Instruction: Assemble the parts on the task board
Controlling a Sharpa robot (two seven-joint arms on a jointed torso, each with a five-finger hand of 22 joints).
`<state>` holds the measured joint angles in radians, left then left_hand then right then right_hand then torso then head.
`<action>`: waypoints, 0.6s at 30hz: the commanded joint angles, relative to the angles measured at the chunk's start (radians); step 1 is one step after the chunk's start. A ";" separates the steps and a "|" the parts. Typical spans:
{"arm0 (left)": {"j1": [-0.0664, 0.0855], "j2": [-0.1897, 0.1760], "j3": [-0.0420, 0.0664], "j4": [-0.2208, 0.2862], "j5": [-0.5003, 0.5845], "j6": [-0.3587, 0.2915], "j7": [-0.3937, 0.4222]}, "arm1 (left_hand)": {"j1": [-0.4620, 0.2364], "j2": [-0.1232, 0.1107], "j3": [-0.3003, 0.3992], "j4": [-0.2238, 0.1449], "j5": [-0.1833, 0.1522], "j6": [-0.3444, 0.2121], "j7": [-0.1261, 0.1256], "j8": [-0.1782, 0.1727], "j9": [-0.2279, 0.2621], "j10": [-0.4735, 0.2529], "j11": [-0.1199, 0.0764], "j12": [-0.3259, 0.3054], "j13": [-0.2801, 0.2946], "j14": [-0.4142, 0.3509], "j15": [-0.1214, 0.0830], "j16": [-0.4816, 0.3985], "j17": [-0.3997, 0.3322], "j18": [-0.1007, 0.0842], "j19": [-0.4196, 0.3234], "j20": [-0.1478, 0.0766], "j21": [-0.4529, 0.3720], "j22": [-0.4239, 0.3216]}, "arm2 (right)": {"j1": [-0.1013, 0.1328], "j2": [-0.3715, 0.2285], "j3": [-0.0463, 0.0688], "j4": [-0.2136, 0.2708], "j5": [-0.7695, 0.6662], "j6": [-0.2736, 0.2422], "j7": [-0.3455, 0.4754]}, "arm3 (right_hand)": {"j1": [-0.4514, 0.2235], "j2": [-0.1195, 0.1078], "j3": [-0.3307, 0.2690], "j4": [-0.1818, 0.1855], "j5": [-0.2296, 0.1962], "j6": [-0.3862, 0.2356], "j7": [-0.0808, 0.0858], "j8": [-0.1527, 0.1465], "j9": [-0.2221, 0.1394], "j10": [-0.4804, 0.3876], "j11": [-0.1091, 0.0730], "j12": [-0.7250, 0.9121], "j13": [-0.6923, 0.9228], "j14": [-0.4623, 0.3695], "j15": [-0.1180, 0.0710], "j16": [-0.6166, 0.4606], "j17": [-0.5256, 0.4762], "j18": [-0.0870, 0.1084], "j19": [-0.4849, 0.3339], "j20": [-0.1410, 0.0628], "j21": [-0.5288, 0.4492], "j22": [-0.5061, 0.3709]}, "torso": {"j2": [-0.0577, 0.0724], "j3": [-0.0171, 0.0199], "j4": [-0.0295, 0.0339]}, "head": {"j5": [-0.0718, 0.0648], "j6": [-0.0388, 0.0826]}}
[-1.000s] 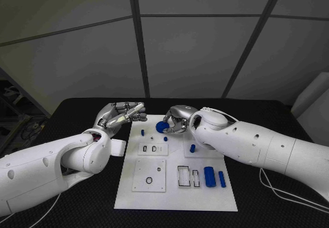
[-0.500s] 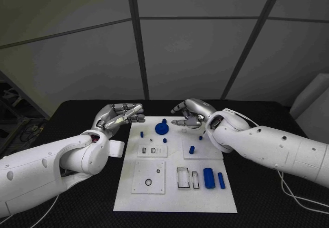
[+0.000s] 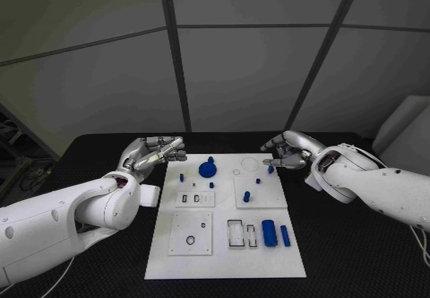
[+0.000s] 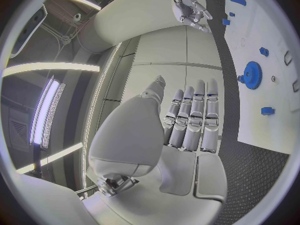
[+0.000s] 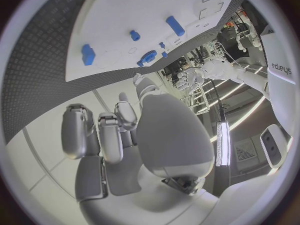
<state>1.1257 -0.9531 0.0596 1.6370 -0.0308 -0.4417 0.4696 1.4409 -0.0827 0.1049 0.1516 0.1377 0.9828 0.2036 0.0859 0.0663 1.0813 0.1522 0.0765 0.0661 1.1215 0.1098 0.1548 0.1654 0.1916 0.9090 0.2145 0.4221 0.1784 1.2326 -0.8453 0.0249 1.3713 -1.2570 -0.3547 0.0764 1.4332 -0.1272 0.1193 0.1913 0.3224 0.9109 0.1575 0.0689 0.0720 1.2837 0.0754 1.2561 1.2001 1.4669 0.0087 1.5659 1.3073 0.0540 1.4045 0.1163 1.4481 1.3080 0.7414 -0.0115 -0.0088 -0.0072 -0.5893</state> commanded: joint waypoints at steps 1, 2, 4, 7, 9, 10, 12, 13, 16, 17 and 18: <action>0.001 0.004 0.001 -0.002 -0.007 0.018 0.003 | -0.010 0.003 -0.001 -0.006 -0.005 0.002 0.007 -0.004 0.000 0.001 0.007 -0.004 0.001 -0.004 0.003 -0.006 0.001 -0.013 -0.008 0.003 -0.006 -0.002 | 0.001 -0.017 0.000 -0.009 0.060 0.049 0.034 | 0.008 0.000 -0.001 -0.008 0.000 0.003 0.003 -0.002 -0.001 -0.007 0.000 -0.005 -0.003 0.097 -0.003 -0.007 0.235 0.002 -0.011 0.000 -0.004 0.010 | 0.001 0.0023 -0.0017 | -0.006 0.002; 0.001 0.004 0.001 -0.003 -0.007 0.018 0.003 | -0.010 0.003 -0.001 -0.006 -0.005 0.002 0.007 -0.004 0.000 0.001 0.007 -0.004 0.001 -0.004 0.003 -0.006 0.001 -0.013 -0.008 0.003 -0.006 -0.002 | 0.001 -0.020 0.000 -0.015 0.064 0.050 0.036 | 0.009 0.000 -0.001 -0.008 0.001 0.002 0.003 -0.003 -0.001 -0.007 0.001 -0.006 -0.004 0.097 -0.003 -0.007 0.235 0.002 -0.012 0.000 -0.005 0.010 | 0.001 0.0023 -0.0018 | -0.007 0.003; 0.001 0.006 0.001 -0.005 -0.007 0.019 0.003 | -0.010 0.003 -0.001 -0.006 -0.005 0.002 0.007 -0.004 0.000 0.001 0.007 -0.004 0.001 -0.004 0.003 -0.006 0.001 -0.013 -0.008 0.003 -0.006 -0.002 | 0.000 -0.024 0.000 -0.030 0.070 0.053 0.038 | 0.009 -0.001 -0.001 -0.009 0.001 0.002 0.004 -0.003 -0.001 -0.007 0.001 -0.006 -0.004 0.097 -0.003 -0.007 0.235 0.003 -0.012 0.000 -0.005 0.009 | 0.000 0.0016 -0.0010 | -0.009 0.002; 0.001 0.009 0.001 -0.008 -0.007 0.020 0.003 | -0.010 0.003 -0.001 -0.006 -0.005 0.002 0.007 -0.004 0.000 0.002 0.006 -0.004 0.001 -0.004 0.003 -0.007 0.002 -0.013 -0.009 0.003 -0.006 -0.002 | -0.004 -0.023 -0.001 -0.051 0.074 0.055 0.041 | 0.012 -0.002 -0.002 -0.010 0.002 -0.001 0.005 -0.005 -0.002 -0.008 0.001 -0.008 -0.005 0.097 -0.003 -0.006 0.236 0.003 -0.012 0.000 -0.005 0.009 | 0.001 0.0017 -0.0006 | -0.010 0.003; 0.001 0.011 0.001 -0.010 -0.007 0.020 0.003 | -0.010 0.003 -0.001 -0.006 -0.005 0.002 0.007 -0.004 0.000 0.002 0.006 -0.004 0.001 -0.004 0.003 -0.007 0.002 -0.013 -0.009 0.003 -0.006 -0.002 | -0.008 -0.017 -0.001 -0.072 0.078 0.057 0.043 | 0.013 -0.003 -0.003 -0.011 0.002 -0.004 0.005 -0.006 -0.002 -0.009 0.002 -0.009 -0.007 0.097 -0.002 -0.006 0.236 0.003 -0.012 0.000 -0.006 0.008 | 0.001 0.0005 0.0010 | -0.013 0.002; 0.001 0.011 0.001 -0.010 -0.007 0.021 0.003 | -0.010 0.003 -0.001 -0.006 -0.005 0.002 0.007 -0.004 0.000 0.002 0.006 -0.004 0.001 -0.004 0.003 -0.007 0.002 -0.013 -0.009 0.003 -0.006 -0.002 | -0.010 -0.013 -0.001 -0.081 0.080 0.058 0.044 | 0.013 -0.003 -0.004 -0.011 0.002 -0.006 0.006 -0.006 -0.003 -0.009 0.002 -0.010 -0.007 0.097 -0.002 -0.006 0.236 0.003 -0.012 0.000 -0.006 0.008 | 0.001 0.0008 0.0011 | -0.013 0.002; 0.001 0.012 0.001 -0.011 -0.007 0.021 0.003 | -0.010 0.003 -0.001 -0.006 -0.005 0.002 0.007 -0.004 0.000 0.002 0.006 -0.004 0.001 -0.004 0.003 -0.007 0.002 -0.013 -0.009 0.003 -0.006 -0.002 | -0.013 -0.007 -0.001 -0.093 0.082 0.060 0.044 | 0.013 -0.003 -0.004 -0.011 0.002 -0.008 0.006 -0.007 -0.003 -0.010 0.003 -0.010 -0.007 0.097 -0.002 -0.006 0.236 0.003 -0.013 0.000 -0.006 0.008 | 0.001 0.0002 0.0015 | -0.013 0.002; 0.001 0.013 0.001 -0.012 -0.007 0.021 0.003 | -0.010 0.003 -0.001 -0.006 -0.005 0.002 0.007 -0.004 0.000 0.002 0.006 -0.004 0.001 -0.004 0.003 -0.007 0.002 -0.013 -0.009 0.003 -0.006 -0.002 | -0.015 -0.004 -0.001 -0.099 0.083 0.062 0.044 | 0.014 -0.003 -0.004 -0.011 0.002 -0.009 0.007 -0.007 -0.003 -0.010 0.003 -0.011 -0.008 0.097 -0.002 -0.006 0.236 0.003 -0.013 0.001 -0.007 0.007 | 0.001 0.0002 0.0017 | -0.013 0.001; 0.001 0.015 0.001 -0.013 -0.007 0.022 0.003 | -0.010 0.003 -0.001 -0.006 -0.005 0.002 0.007 -0.004 0.000 0.002 0.006 -0.004 0.001 -0.004 0.003 -0.007 0.002 -0.013 -0.009 0.003 -0.006 -0.002 | -0.024 0.009 -0.001 -0.114 0.088 0.068 0.041 | 0.015 -0.003 -0.004 -0.012 0.002 -0.011 0.007 -0.007 -0.004 -0.011 0.004 -0.012 -0.009 0.097 -0.001 -0.006 0.237 0.003 -0.014 0.001 -0.007 0.006 | 0.002 -0.0007 0.0031 | -0.014 0.000; 0.001 0.016 0.001 -0.013 -0.007 0.022 0.003 | -0.010 0.003 -0.001 -0.006 -0.005 0.002 0.007 -0.004 0.000 0.002 0.006 -0.004 0.001 -0.004 0.003 -0.007 0.002 -0.013 -0.009 0.003 -0.006 -0.002 | -0.025 0.012 -0.001 -0.117 0.088 0.069 0.040 | 0.016 -0.003 -0.004 -0.012 0.001 -0.012 0.008 -0.007 -0.004 -0.011 0.004 -0.012 -0.009 0.097 -0.001 -0.006 0.236 0.003 -0.015 0.001 -0.008 0.005 | 0.002 -0.0006 0.0034 | -0.014 -0.001; 0.001 0.016 0.001 -0.014 -0.007 0.022 0.003 | -0.010 0.003 -0.001 -0.006 -0.005 0.002 0.007 -0.004 0.000 0.002 0.006 -0.004 0.001 -0.004 0.003 -0.007 0.002 -0.013 -0.009 0.003 -0.006 -0.002 | -0.027 0.016 -0.001 -0.120 0.089 0.071 0.039 | 0.016 -0.003 -0.004 -0.012 0.001 -0.012 0.008 -0.007 -0.004 -0.011 0.004 -0.012 -0.009 0.097 -0.001 -0.006 0.236 0.003 -0.015 0.001 -0.008 0.005 | 0.002 -0.0009 0.0027 | -0.013 -0.001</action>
<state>1.1252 -0.9387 0.0595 1.6232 -0.0308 -0.4341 0.4683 1.4409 -0.0827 0.1048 0.1516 0.1377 0.9828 0.2036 0.0861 0.0663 1.0813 0.1521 0.0765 0.0661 1.1214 0.1098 0.1548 0.1655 0.1915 0.9054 0.2183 0.4221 0.1776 1.2042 -0.8305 0.0241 1.2530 -1.1857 -0.3035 0.1043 1.4411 -0.1300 0.1141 0.1856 0.3224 0.9035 0.1647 0.0654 0.0699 1.2789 0.0804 1.2455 1.1919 1.4668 0.0087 1.5659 1.3073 0.0542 1.3972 0.1161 1.4431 1.3078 0.7426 -0.0115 -0.0067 -0.0206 -0.5895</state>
